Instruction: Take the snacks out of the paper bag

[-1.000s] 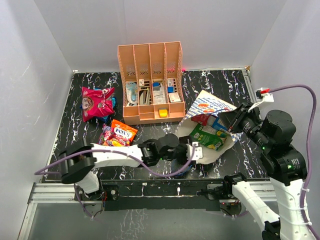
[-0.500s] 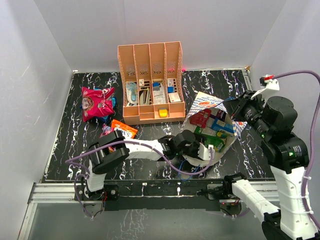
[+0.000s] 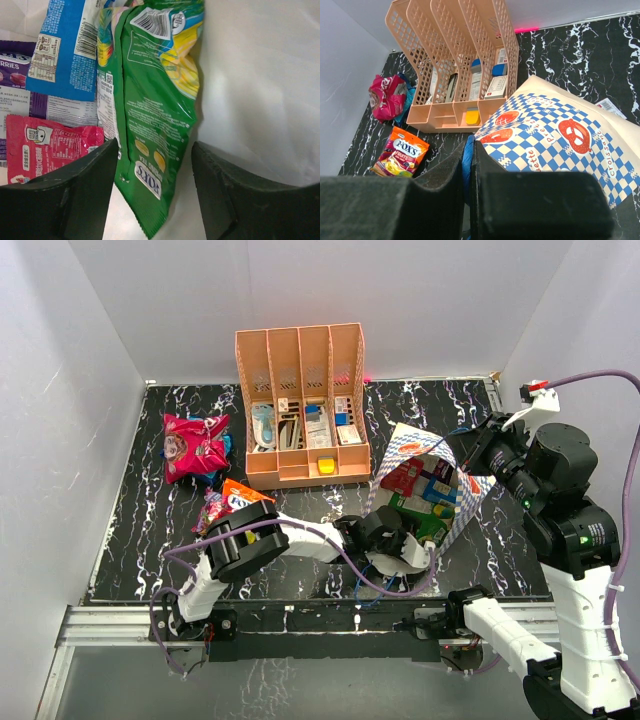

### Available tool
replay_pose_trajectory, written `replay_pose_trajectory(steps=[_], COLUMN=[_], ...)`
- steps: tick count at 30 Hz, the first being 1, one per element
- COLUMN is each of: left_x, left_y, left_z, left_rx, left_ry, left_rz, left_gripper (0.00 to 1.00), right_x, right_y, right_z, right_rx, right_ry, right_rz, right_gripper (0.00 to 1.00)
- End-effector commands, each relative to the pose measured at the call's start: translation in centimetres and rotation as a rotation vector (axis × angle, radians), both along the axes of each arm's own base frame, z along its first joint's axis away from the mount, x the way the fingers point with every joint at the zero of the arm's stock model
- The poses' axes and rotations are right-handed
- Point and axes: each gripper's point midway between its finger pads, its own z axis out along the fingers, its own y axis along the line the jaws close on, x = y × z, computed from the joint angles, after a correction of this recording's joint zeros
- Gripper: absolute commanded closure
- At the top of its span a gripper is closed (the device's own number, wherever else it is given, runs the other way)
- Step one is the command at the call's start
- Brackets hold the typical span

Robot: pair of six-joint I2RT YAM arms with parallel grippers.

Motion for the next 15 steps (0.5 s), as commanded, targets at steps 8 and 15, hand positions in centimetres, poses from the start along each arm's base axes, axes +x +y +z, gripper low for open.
replay_pose_trajectory(steps=[8,15], left_x=[3.0,1.2], left_y=[-2.0,-0.3], left_z=[5.6,10.2], left_rx=[-0.088,-0.174], left_ry=[-0.152,-0.062], left_rz=[0.057,0.112], left_gripper=[0.91,1.0], right_x=[-0.7,0.4], right_y=[0.2,-1.3], right_z=[4.3,2.6], right_rx=[0.027,-0.114], right_ry=[-0.145,-0.115], right_rz=[0.024,-0.024], right_gripper=[0.92,0.92])
